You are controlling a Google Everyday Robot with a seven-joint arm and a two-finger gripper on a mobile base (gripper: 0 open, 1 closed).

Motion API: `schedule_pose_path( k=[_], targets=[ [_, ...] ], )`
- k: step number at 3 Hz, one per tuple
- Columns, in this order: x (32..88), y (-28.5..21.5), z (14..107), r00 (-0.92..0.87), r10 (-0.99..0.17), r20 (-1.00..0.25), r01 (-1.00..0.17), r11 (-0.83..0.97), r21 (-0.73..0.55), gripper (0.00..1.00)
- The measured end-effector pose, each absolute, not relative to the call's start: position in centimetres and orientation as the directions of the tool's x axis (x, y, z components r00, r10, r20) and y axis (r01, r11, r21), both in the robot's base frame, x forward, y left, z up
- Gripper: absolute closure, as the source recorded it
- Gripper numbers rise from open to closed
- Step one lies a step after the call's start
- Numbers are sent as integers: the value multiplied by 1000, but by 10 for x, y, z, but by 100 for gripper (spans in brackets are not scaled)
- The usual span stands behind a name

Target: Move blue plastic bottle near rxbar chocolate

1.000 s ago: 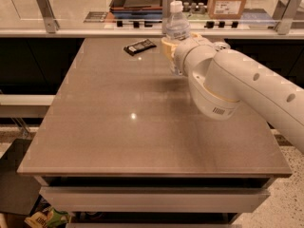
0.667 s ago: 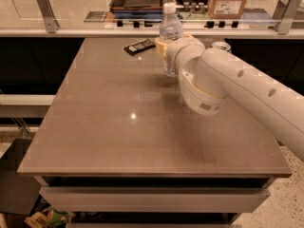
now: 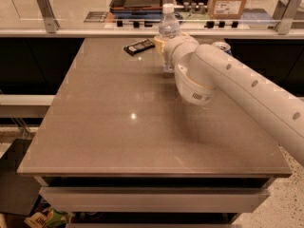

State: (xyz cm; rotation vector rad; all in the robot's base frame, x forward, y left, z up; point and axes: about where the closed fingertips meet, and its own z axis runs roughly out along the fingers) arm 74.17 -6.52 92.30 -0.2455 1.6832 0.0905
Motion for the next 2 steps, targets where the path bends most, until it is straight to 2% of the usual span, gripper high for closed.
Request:
schedule_pose_path(
  k=[1,2],
  targets=[
    [787,-85,915,-99,-80,-992,-185,981,-61,100],
    [787,-85,915,-99,-80,-992,-185,981,-61,100]
  ],
)
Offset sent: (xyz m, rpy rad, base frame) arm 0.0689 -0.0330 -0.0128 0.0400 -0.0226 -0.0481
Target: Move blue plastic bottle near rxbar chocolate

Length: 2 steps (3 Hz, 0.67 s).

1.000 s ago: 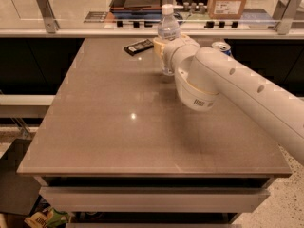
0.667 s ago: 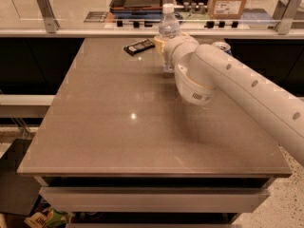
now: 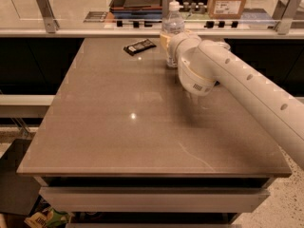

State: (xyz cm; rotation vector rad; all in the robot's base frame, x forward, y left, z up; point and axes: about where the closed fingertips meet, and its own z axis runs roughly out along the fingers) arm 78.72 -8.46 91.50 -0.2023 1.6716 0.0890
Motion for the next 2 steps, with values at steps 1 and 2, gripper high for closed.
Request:
schedule_pose_path(
  k=[1,2],
  targets=[
    [800,-75,920,-90,-64,-994,-180,983,-47,100],
    [814,-62,929,-89,-48,-995,-160,987,-33,100]
  ],
)
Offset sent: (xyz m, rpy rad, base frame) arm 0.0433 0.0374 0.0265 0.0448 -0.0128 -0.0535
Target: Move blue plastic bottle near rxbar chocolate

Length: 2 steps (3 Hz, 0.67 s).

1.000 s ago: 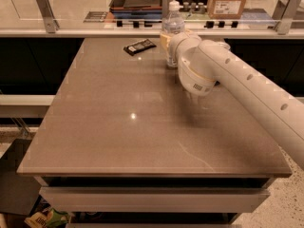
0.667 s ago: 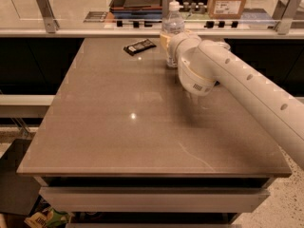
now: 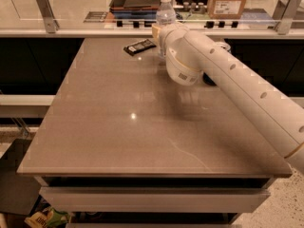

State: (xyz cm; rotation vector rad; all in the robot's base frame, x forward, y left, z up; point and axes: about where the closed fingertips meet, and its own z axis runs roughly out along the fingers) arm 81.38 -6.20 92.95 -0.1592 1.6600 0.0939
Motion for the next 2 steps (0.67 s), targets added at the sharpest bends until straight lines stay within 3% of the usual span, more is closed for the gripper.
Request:
schedule_pose_path(
  k=[2],
  targets=[
    [825,-52,935,-121,-36,-992,-98,995,-24,100]
  ],
)
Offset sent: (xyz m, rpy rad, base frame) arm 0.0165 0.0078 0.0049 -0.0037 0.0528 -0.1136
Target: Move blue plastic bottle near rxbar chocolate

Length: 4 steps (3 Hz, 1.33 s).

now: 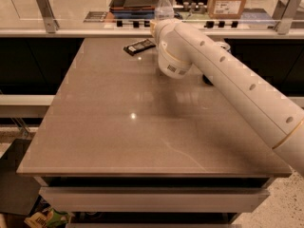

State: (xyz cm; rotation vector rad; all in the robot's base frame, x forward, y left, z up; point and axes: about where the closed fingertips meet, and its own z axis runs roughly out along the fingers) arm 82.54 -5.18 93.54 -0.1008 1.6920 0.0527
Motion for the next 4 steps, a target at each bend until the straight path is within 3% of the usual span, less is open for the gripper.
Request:
schedule_pose_path(
  k=[2,4],
  targets=[
    [822,-59,917,-151,-26,-988,-50,999,-18,100],
    [822,-58,916,-152,-25,-988,-51,999,-17,61]
  ],
)
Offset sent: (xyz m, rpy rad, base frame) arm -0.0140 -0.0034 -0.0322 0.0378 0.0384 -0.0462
